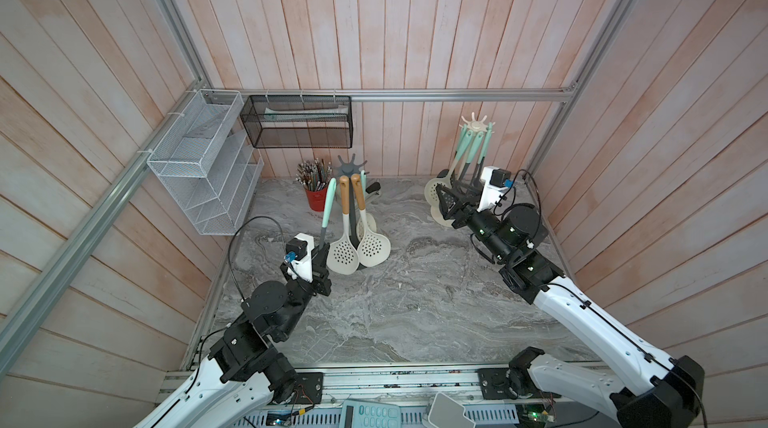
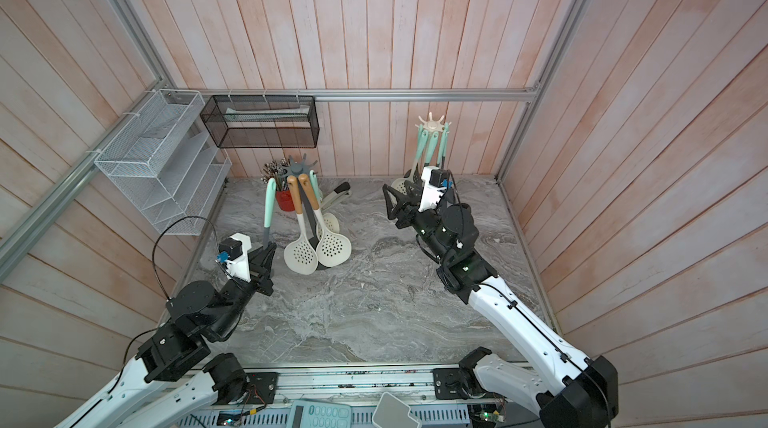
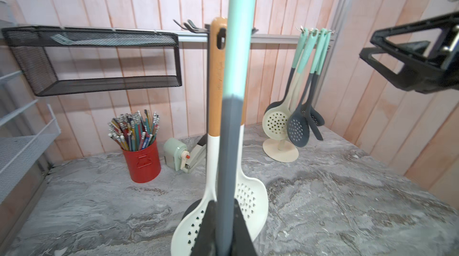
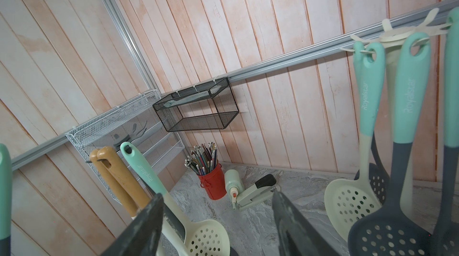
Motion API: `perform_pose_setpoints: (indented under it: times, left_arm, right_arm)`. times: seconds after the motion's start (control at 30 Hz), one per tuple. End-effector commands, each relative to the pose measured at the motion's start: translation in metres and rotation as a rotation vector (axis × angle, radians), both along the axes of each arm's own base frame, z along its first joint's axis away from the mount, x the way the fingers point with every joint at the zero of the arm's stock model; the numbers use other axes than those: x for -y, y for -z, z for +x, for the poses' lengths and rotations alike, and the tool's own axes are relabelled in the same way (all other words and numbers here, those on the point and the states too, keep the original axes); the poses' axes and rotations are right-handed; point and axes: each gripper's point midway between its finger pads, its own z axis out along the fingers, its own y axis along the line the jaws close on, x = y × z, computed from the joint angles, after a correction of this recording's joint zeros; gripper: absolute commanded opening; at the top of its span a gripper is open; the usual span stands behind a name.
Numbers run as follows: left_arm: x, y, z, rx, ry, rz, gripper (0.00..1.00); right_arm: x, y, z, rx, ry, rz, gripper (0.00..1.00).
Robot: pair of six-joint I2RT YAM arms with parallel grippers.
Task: Hang the skimmer on the kitchen utensil rack
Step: Hang the skimmer on the rack.
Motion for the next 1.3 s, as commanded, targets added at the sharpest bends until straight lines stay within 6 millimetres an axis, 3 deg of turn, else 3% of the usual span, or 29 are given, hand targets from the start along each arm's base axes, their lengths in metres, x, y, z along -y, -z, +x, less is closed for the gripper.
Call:
perform_pose_setpoints:
  times: [0.0,0.3,0.5,0.7,1.27]
  left_arm:
    - [-0.030,-0.008,0.009,0.036,-0.188,-0.018,0.08]
    - [-0.065,0.004,0.036,0.028,-0.569,0.020,0.07]
    - [-0.078,0.017,0.037,0.035,-0.706,-0.003,0.07]
    - [-0.071,0.031,0.040,0.031,-0.728,0.027,0.07]
    - [-0.051,0.036,0.058,0.082,-0.711,0.165,0.05]
  right_arm:
    - [0.004,-0.006,0.000,0.041,0.014,0.002,0.70]
    - [0.007,-0.003,0.003,0.041,0.029,-0.004,0.69]
    - [0.010,-0.002,0.003,0.039,0.035,-0.006,0.69]
    - [0.011,0.000,0.005,0.032,0.041,-0.009,0.69]
    - [0.016,0.006,0.012,0.010,0.055,-0.022,0.69]
